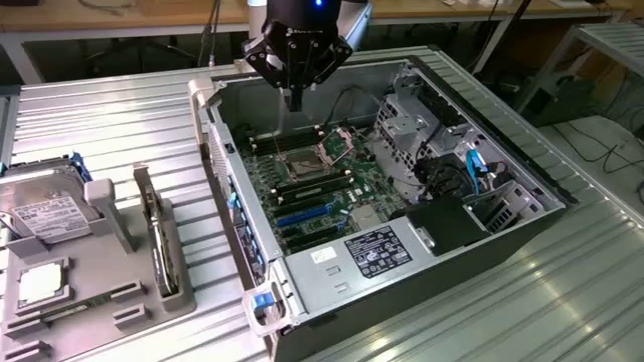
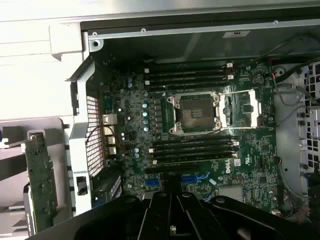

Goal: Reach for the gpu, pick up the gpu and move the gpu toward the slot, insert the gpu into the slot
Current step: 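Reach for the gpu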

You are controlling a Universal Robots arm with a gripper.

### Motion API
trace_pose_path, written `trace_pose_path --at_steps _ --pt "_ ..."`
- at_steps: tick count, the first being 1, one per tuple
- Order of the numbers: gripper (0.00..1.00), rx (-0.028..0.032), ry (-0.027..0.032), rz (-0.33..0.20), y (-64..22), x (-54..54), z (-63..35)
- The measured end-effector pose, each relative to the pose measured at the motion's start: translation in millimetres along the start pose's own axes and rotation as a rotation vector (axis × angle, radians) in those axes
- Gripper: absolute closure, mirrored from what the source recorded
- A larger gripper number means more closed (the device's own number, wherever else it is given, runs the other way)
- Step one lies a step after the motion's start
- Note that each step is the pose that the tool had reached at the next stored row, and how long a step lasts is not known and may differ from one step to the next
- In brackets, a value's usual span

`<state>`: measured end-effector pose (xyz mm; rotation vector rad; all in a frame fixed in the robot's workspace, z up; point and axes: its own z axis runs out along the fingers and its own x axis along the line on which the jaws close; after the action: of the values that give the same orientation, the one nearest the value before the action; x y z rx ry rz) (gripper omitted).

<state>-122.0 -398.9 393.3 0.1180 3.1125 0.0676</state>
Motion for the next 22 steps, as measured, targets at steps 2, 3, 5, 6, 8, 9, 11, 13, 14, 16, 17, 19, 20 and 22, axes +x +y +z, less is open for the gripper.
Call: trace_pose_path --at_steps 2,3,5,6,8,9,11,13,14,16,17,19,20,22 --pt "0.9 0.0 0.0 0.0 0.0 0.0 0.0" --pt "0.9 0.0 0.0 0.0 0.0 0.0 0.0" --pt "0.9 0.0002 0.0002 0.0 0.0 0.1 0.0" --pt "0.9 0.0 0.0002 0.0 0.0 0.4 0.1" --pt "0.9 -0.0001 0.0001 0.0 -0.3 1.5 0.1" --pt "0.9 -0.0001 0.0001 0.0 -0.4 1.9 0.2" --pt "0.9 0.0 0.0002 0.0 -0.5 2.6 0.1" --pt "0.9 0.0 0.0004 0.0 -0.7 3.0 0.1" --pt "0.9 0.0 0.0005 0.0 -0.7 3.2 0.1" --pt "0.9 0.0001 0.0011 0.0 -0.8 3.4 0.1" --pt "0.9 0.0002 0.0019 0.0 -0.8 3.7 0.1" --pt "0.9 0.0002 0.0026 0.0 -0.9 4.0 0.2" --pt "0.9 0.0002 0.0033 0.0 -0.9 4.1 0.3" --pt "0.9 0.0002 0.004 0.0 -1.0 4.4 0.3"
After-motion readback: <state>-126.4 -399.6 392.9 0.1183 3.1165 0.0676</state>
